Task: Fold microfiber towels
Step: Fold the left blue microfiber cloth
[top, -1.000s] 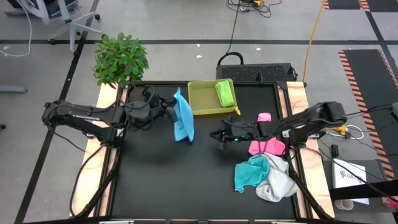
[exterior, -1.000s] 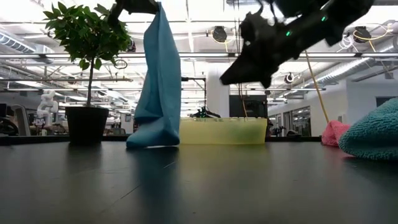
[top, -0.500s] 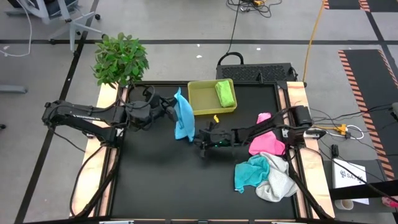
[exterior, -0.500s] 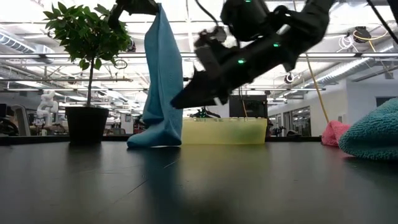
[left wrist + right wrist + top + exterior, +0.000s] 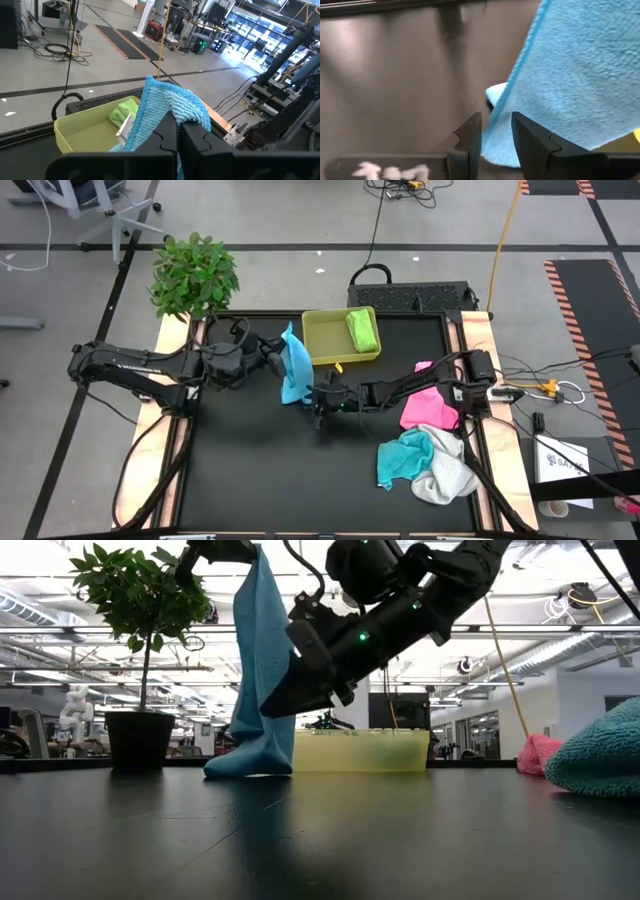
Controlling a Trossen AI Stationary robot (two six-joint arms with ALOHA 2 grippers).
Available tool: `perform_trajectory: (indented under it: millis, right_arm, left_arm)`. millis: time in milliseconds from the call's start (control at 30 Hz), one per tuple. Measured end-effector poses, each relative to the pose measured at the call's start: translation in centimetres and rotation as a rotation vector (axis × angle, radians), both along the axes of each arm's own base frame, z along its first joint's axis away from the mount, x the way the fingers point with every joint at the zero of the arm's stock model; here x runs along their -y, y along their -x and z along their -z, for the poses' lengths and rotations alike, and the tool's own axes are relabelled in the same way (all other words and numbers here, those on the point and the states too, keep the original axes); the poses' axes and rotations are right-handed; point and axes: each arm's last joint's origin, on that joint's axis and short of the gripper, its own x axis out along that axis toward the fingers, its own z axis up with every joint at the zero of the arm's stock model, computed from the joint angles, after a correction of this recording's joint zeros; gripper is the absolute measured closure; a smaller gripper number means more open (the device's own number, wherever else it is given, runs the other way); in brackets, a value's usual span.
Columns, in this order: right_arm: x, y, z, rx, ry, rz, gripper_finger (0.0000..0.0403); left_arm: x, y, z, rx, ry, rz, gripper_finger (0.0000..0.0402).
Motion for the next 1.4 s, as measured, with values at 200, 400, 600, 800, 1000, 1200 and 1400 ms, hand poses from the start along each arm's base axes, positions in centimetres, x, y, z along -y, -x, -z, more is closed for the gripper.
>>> perform_trajectory:
  millis: [200,400,600,800,1000,1200,1400]
  right_arm:
    - [0.9,-0.1,-0.2,0.023,0.001,0.024,0.0302]
    - [1.6,-0.5,-0.3,0.082,-0.011,0.051,0.0302]
    - [1.7,-1.0,1.1,0.103,-0.074,0.079,0.0302]
    - [1.2,-0.9,1.2,0.096,-0.065,0.076,0.0303]
    - [2.0,-0.8,1.5,0.085,-0.157,0.163,0.0358]
    - [1.8,-0.5,1.3,0.042,-0.244,0.095,0.0400]
    - [0.4,2.0,-3.2,-0.085,-0.392,-0.080,0.0402]
  left_arm:
    - [0.0,0.0,0.0,0.000,0.000,0.000,0.0401]
    - [0.0,0.0,0.0,0.002,0.001,0.000,0.0400]
    - [0.0,0.0,0.0,0.006,0.003,-0.001,0.0400]
    - [-0.1,0.0,0.0,0.003,0.001,-0.005,0.0400]
    - [-0.1,0.0,0.0,0.003,0.000,-0.004,0.0400]
    - [0.1,0.0,0.0,-0.014,-0.010,0.035,0.0400]
    - [0.5,1.8,-0.3,-0.061,0.010,0.083,0.0400]
